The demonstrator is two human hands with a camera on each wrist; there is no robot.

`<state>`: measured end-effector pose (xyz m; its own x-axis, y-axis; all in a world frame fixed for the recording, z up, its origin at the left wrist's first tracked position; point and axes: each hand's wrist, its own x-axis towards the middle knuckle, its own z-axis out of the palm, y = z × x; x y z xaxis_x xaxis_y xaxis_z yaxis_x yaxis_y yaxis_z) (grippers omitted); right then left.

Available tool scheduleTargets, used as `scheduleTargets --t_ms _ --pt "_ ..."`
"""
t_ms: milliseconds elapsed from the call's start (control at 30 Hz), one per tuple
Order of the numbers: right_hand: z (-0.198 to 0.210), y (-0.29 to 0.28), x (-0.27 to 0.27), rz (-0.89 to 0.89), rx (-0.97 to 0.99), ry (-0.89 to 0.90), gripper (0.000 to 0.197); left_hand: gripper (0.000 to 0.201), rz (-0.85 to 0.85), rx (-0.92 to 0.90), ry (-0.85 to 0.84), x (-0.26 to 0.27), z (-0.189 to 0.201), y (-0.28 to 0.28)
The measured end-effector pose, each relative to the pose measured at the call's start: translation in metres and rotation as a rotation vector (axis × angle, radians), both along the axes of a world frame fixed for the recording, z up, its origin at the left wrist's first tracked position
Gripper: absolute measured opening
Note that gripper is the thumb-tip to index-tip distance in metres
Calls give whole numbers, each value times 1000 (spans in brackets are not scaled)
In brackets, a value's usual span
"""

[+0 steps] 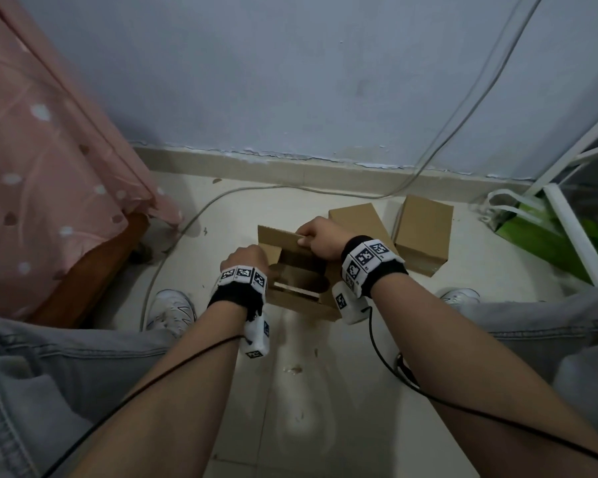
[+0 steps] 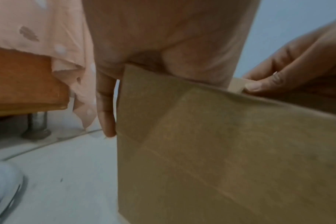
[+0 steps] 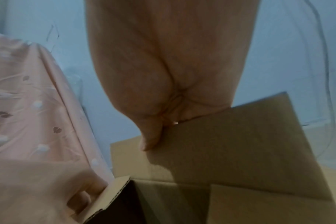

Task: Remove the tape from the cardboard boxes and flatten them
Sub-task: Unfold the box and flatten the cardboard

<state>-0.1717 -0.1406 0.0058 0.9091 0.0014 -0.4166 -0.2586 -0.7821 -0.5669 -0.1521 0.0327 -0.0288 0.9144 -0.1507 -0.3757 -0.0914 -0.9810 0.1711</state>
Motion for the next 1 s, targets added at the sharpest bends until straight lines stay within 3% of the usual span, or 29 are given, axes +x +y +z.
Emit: scheduleTargets --t_ms 100,167,233,267,333,467,567,667,767,867,1000 --pt "-4 4 -1 -104 -30 -95 21 16 67 -53 19 2 -8 2" --pt "-8 3 3 -202 -224 -135 54 13 98 -70 36 5 -10 3" --pt "-3 1 4 -318 -328 54 93 13 154 -87 78 9 -10 5" --pt "1 -1 3 -304 -347 193 94 12 178 -98 97 11 -10 7" --pt "10 -4 -1 -188 -347 375 81 11 198 -110 131 13 -8 10" --pt "5 -5 -13 -56 -412 429 63 23 190 -134 149 13 -2 9" --pt "-4 -4 -18 -90 -416 486 54 21 165 -141 213 15 2 7" --pt "-6 -11 -22 -133 -304 425 49 31 195 -184 236 17 1 14" --pt "-5 -19 -18 -201 -134 402 28 23 219 -210 251 17 -8 27" --pt "2 -25 -15 -256 -98 375 30 20 345 -354 338 19 -21 35" --pt "0 -31 -12 -261 -116 329 25 67 445 -661 455 15 -18 38"
